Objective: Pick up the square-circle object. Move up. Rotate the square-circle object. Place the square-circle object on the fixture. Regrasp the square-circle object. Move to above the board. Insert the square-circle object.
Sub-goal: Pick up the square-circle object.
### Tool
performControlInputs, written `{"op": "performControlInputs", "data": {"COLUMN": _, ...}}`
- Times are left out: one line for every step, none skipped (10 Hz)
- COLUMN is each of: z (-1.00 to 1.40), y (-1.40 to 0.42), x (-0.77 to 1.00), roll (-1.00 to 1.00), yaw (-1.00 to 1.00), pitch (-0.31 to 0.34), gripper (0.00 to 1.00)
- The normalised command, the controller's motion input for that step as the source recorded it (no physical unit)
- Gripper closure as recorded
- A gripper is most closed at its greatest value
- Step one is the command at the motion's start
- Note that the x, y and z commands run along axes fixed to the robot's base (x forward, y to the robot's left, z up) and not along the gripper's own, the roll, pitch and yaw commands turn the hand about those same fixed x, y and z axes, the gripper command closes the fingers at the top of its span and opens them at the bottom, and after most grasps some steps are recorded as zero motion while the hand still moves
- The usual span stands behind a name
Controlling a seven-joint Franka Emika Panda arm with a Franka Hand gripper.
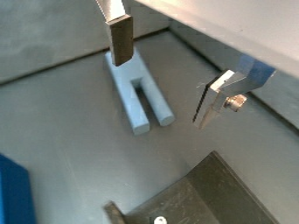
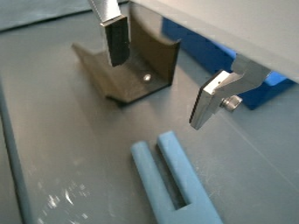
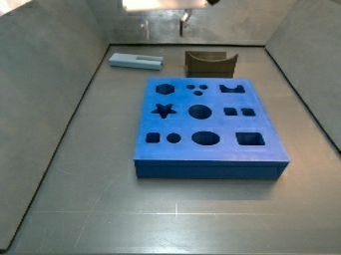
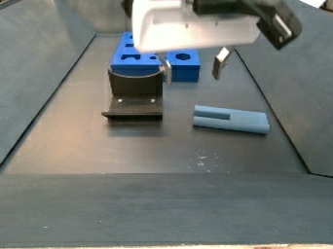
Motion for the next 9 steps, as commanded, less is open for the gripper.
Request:
{"op": "performControlInputs", "data": {"z": -0.75, "y": 0.06, "x": -0.14, "roll": 0.15, "yaw": 1.00, "pitch": -0.234, "gripper": 0.00}}
{"op": "performControlInputs", "data": {"z": -0.72, "y": 0.05, "x": -0.15, "roll": 0.35, "yaw": 0.96, "pitch": -0.249, "gripper": 0.00}}
{"op": "performControlInputs", "data": {"z": -0.63, "y": 0.02, "x": -0.11, "roll": 0.45, "yaw": 0.96, "pitch": -0.166, "gripper": 0.00}}
{"op": "performControlInputs", "data": {"z": -0.42, "y": 0.00, "x": -0.03, "roll": 0.50, "yaw": 0.98, "pitch": -0.049, "gripper": 0.00}}
{"op": "performControlInputs", "data": {"z": -0.39, "y": 0.00, "x": -0.03, "roll": 0.40, "yaw": 1.00, "pitch": -0.074, "gripper": 0.00}}
{"op": "performControlInputs", "data": {"z": -0.30, "y": 0.00, "x": 0.00, "roll": 0.38, "yaw": 1.00, "pitch": -0.017, "gripper": 0.00}}
{"op": "performControlInputs", "data": {"z": -0.02, "y": 0.00, "x": 0.00, "roll": 0.41, "yaw": 0.99, "pitch": 0.000, "gripper": 0.00}}
{"op": "performControlInputs", "data": {"z": 0.00, "y": 0.00, "x": 0.00, "roll": 0.44, "yaw": 0.95, "pitch": 0.000, "gripper": 0.00}}
{"op": "performControlInputs", "data": {"z": 0.06, "y": 0.00, "x": 0.00, "roll": 0.33, "yaw": 0.99, "pitch": -0.006, "gripper": 0.00}}
